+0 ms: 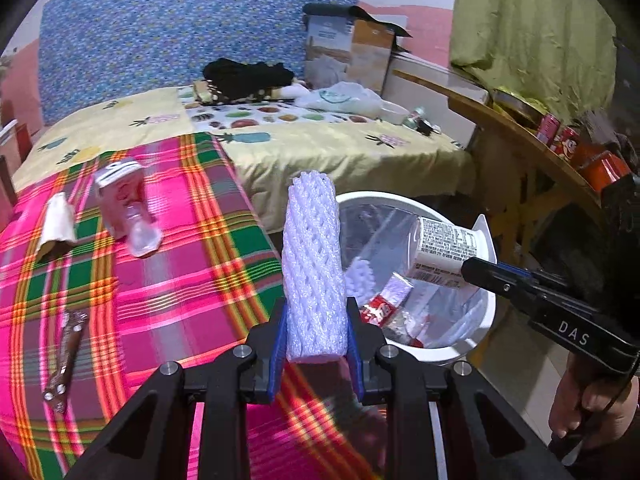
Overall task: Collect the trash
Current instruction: 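Carry the foam net and yogurt cup with both tools over the white bin, then open both tools to drop the foam net and yogurt cup into the bin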
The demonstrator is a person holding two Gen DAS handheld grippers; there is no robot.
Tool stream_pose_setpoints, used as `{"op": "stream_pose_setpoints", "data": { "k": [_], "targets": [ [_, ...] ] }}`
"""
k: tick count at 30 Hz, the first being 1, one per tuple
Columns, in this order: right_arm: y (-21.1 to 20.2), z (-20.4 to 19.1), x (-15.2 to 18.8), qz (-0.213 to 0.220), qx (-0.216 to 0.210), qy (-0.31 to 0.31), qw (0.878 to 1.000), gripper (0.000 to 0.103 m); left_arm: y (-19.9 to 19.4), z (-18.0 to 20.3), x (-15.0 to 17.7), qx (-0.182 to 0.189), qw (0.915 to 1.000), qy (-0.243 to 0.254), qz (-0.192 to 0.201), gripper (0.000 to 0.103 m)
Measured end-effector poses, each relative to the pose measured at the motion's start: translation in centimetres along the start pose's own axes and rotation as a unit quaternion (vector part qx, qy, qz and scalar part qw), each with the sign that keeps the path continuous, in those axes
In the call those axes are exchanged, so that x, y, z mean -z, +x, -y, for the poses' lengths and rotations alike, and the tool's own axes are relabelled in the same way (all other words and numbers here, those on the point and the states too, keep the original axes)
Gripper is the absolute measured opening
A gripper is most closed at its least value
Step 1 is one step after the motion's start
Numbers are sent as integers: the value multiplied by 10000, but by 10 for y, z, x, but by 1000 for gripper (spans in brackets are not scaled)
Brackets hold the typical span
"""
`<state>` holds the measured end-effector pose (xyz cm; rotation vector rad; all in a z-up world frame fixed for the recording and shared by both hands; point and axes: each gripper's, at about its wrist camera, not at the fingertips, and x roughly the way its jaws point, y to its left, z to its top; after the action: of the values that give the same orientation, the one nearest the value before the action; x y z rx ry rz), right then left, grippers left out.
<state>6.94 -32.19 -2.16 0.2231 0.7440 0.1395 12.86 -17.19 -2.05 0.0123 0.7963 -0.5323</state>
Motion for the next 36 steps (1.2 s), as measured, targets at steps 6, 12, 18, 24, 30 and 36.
{"op": "stream_pose_setpoints", "data": {
  "k": [6,12,18,24,30,36],
  "targets": [
    [0,13,4,-91,141,166,9997,11,15,17,-2,220,9995,171,-114,27],
    [2,24,8,-216,245,300,9990,11,34,30,-1,377,9983,311,-303,27],
    [5,35,9,-335,337,379,9982,11,50,40,-3,492,9971,417,-405,27],
    [8,40,11,-471,488,396,9969,11,62,49,-6,669,9955,497,-441,29],
    [7,45,13,-505,576,430,9961,34,64,49,-6,704,9955,490,-400,46],
    [3,41,11,-424,572,388,9967,34,56,43,-6,688,9963,400,-329,46]
  ]
}}
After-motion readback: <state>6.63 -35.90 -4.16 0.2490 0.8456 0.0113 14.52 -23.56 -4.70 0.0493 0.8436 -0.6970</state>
